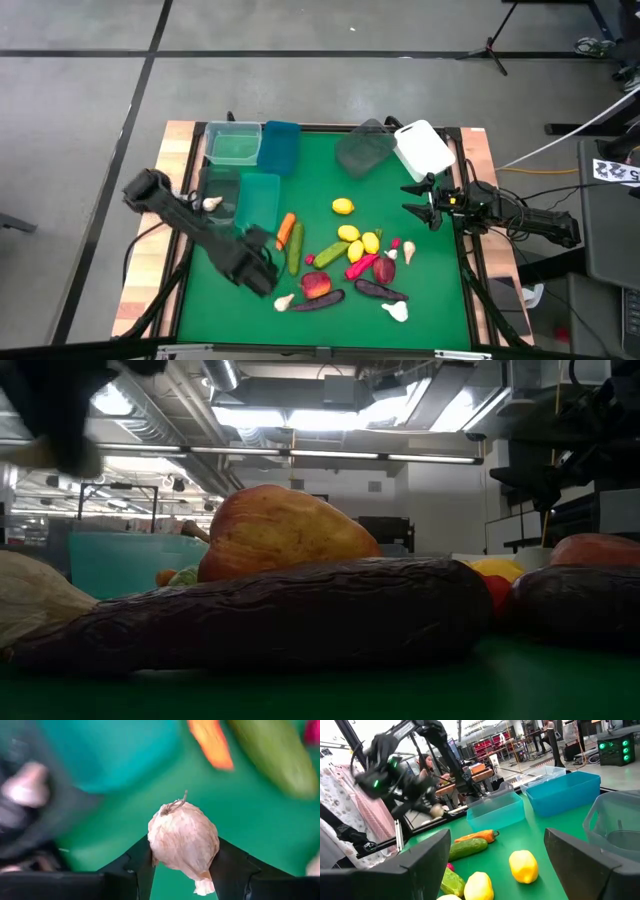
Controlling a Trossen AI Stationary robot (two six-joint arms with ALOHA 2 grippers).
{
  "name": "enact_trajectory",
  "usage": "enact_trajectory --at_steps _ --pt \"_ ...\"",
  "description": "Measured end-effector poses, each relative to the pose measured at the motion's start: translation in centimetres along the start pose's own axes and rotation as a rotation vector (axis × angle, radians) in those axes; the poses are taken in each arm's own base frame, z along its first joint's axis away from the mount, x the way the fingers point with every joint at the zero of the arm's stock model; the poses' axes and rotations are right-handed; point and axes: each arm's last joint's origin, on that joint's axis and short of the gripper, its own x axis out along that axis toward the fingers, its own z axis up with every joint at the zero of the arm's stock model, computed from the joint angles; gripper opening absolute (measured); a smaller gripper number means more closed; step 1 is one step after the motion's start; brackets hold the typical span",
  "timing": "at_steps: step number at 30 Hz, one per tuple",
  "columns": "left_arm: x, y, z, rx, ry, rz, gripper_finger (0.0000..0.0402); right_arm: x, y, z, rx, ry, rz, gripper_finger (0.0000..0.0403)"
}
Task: Sort produce into baskets
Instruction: Put the white garlic into the left black bin
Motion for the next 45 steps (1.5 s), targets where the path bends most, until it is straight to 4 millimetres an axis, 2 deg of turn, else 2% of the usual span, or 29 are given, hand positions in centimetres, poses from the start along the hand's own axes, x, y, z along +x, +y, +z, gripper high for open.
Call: enact_trajectory --at_steps 6,10,16,23,28,34,40,45 --pt "-2.9 5.8 4.6 -0.137 -0.172 0.011 0.0154 0.0 0.0 0.0 -0.023 -0.001 0.0 0.0319" --pt "-3.1 8.9 6.6 -0.196 -0.222 -0.015 0.0154 0.0 0.0 0.0 -0.024 0.0 0.0 0.0319" --pt "-0.3 12.8 7.3 -0.279 -0.162 0.087 0.0155 0.0 0.0 0.0 -0.024 0.0 0.0 0.0319" --pt "3.7 16.4 6.0 -0.369 -0.076 0.132 0.0155 0.0 0.0 0.0 -0.024 -0.001 0.0 0.0319" --pt "6.0 18.0 5.3 -0.449 -0.078 0.116 0.0155 0.0 0.0 0.0 -0.024 0.0 0.0 0.0319" --pt "8.8 18.7 5.0 -0.517 -0.109 0.11 0.0155 0.0 0.0 0.0 -0.024 0.0 0.0 0.0319" --pt "10.6 18.9 5.5 -0.529 -0.152 0.14 0.0155 0.0 0.0 0.0 -0.024 0.0 0.0 0.0319" --pt "10.8 18.8 5.9 -0.476 -0.165 0.115 0.0155 0.0 0.0 0.0 -0.024 0.0 0.0 0.0319"
